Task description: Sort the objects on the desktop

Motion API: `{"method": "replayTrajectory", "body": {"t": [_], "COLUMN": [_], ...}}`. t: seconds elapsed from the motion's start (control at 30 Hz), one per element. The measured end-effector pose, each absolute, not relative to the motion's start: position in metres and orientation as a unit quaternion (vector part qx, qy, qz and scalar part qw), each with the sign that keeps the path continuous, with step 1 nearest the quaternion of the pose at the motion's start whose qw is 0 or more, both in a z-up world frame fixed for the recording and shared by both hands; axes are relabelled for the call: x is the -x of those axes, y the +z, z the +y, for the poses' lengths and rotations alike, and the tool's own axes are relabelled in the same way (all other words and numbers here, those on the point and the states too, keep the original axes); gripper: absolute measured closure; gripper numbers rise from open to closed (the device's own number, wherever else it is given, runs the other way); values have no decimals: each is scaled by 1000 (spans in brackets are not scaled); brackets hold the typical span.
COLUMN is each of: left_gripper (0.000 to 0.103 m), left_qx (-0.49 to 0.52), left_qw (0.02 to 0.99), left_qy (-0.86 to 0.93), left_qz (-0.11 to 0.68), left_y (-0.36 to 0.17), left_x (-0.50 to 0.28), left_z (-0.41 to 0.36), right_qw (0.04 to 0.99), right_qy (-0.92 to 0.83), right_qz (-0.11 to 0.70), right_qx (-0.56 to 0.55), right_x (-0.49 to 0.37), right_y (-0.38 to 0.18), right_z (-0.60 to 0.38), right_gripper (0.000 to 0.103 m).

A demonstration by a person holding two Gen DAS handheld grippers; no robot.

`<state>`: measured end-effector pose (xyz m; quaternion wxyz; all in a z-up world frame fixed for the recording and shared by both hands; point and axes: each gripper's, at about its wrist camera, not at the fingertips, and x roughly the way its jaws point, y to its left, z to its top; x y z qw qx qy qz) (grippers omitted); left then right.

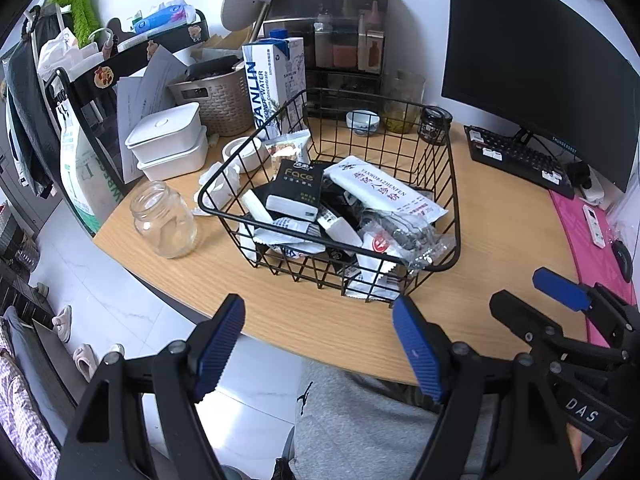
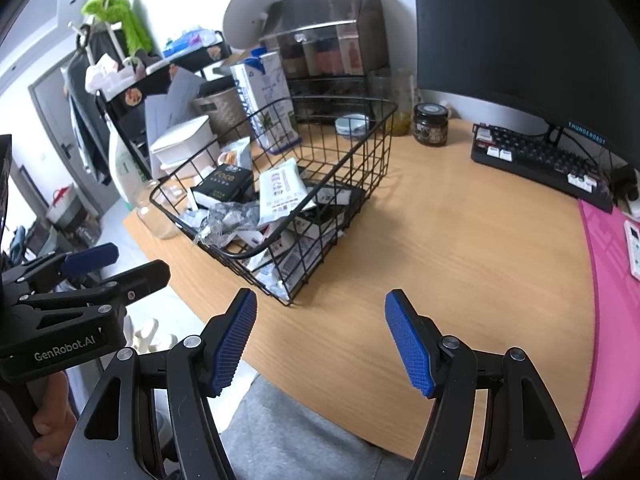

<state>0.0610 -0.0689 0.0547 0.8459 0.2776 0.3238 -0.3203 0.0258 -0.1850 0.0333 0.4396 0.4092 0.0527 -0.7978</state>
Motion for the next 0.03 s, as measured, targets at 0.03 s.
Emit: {"method": "replayTrajectory", "body": {"t": [0.03], "left_gripper": [24], "left_qx": [-278], "left_qw": [846], "left_qy": [-320], "left_qz": [323], "left_y": [54], "left_x": [-61], "left_z": [-69], "right_qw": [440], "right_qy": [-797], "right_qz": [53], "right_qx": [-410], "right_x": [-26], "right_y": [33], "right_z": [-185], "right_gripper": [36]}}
